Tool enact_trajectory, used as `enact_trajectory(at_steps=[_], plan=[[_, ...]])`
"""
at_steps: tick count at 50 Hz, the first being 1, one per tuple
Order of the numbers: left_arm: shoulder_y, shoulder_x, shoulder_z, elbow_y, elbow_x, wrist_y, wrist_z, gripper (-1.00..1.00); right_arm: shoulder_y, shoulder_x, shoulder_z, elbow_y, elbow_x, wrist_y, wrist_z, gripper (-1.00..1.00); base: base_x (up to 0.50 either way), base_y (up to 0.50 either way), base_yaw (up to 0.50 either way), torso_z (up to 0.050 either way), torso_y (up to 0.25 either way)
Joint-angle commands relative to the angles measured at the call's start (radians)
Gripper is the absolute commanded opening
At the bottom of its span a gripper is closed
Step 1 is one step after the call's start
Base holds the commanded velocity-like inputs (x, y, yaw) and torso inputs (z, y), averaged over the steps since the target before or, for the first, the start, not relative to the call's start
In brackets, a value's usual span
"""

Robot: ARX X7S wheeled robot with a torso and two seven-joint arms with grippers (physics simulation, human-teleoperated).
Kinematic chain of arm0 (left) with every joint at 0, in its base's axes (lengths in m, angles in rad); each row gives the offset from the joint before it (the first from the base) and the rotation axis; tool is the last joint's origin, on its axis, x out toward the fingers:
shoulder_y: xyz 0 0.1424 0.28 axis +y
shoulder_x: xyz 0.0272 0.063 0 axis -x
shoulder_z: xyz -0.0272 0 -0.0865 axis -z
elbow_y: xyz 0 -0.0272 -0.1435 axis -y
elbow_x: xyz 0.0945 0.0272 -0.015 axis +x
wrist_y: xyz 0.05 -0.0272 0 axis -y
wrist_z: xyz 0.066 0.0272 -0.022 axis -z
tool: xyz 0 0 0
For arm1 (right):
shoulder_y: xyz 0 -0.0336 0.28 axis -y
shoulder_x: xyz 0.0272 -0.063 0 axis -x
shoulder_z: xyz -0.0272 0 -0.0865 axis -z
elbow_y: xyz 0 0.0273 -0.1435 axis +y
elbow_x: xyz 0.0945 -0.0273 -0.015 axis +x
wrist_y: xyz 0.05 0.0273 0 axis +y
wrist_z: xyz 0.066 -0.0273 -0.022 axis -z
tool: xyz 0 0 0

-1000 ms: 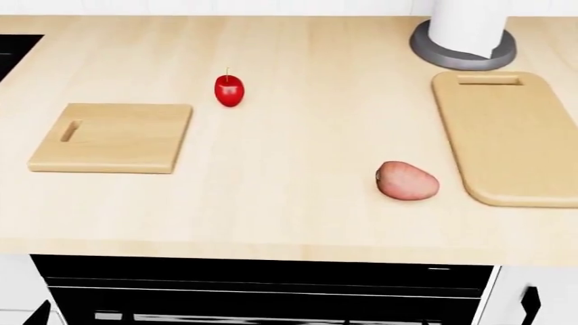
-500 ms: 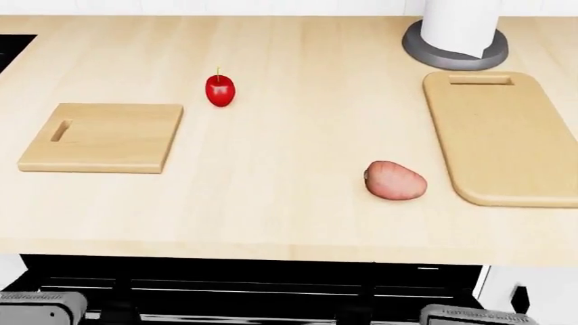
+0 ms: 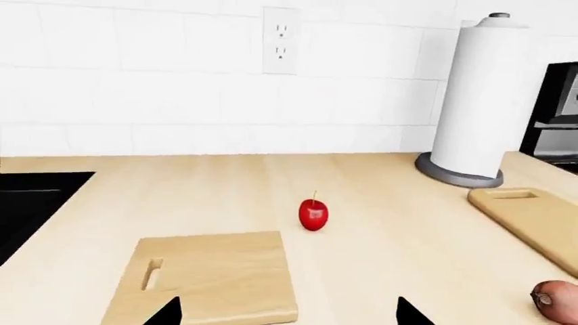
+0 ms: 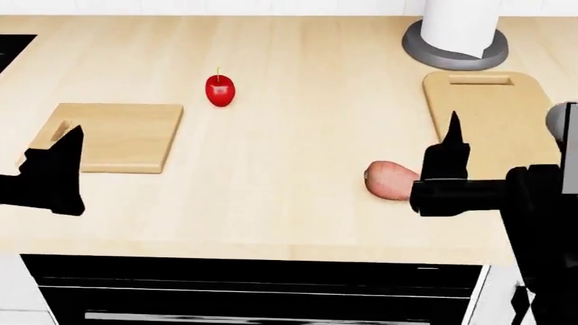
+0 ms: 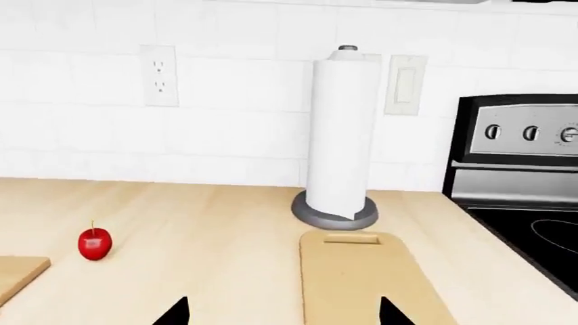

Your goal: Place the cherry and the sweet potato on separate cutting boards.

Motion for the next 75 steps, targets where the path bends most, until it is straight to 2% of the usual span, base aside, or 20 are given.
enact_trajectory(at_steps=[1,7,18,31,40,58,62,66,72,75], plan=[[-0.148,-0.060,-0.067,-0.026,-0.139,-0.194,-0.017,1.00,0.122,0.103,0.102,0.005,0.147,0.201,-0.004,1.00,0.00,0.00,0.00,0.000,0.000],[-0.168,-0.081,-0.104,-0.027,-0.186,-0.240,-0.034,1.00,0.071,0.126,0.144,-0.009,0.161,0.201,-0.008,1.00,0.10,0.00,0.00,0.000,0.000],[-0.156,-0.091,-0.129,-0.011,-0.230,-0.258,-0.049,1.00,0.057,0.086,0.231,-0.018,0.251,0.249,0.038,1.00,0.24,0.00,0.00,0.000,0.000],[-0.139,-0.091,-0.132,-0.008,-0.260,-0.263,-0.066,1.00,0.032,0.086,0.225,-0.019,0.259,0.235,0.030,1.00,0.36,-0.05,0.00,0.000,0.000],[-0.133,-0.123,-0.154,-0.014,-0.291,-0.266,-0.057,1.00,0.041,0.069,0.212,-0.012,0.283,0.238,0.034,1.00,0.47,-0.16,0.00,0.000,0.000],[-0.108,-0.100,-0.120,-0.013,-0.295,-0.245,-0.080,1.00,0.059,0.064,0.188,-0.013,0.341,0.257,0.028,1.00,0.45,-0.10,0.00,0.000,0.001],[-0.102,-0.105,-0.123,-0.012,-0.310,-0.249,-0.080,1.00,0.072,0.104,0.171,-0.001,0.377,0.263,-0.052,1.00,0.00,0.00,0.00,0.000,0.000],[-0.107,-0.108,-0.114,-0.017,-0.312,-0.248,-0.079,1.00,0.161,0.183,0.151,0.024,0.571,0.393,-0.099,1.00,0.00,0.00,0.00,0.000,0.000],[-0.106,-0.105,-0.099,-0.021,-0.309,-0.238,-0.075,1.00,0.247,0.284,0.105,0.126,0.802,0.448,-0.128,1.00,0.00,0.00,0.00,0.000,0.000],[-0.111,-0.108,-0.092,-0.023,-0.312,-0.238,-0.075,1.00,0.237,0.339,0.054,0.090,0.778,0.452,-0.243,1.00,0.00,0.00,0.00,0.000,0.000]])
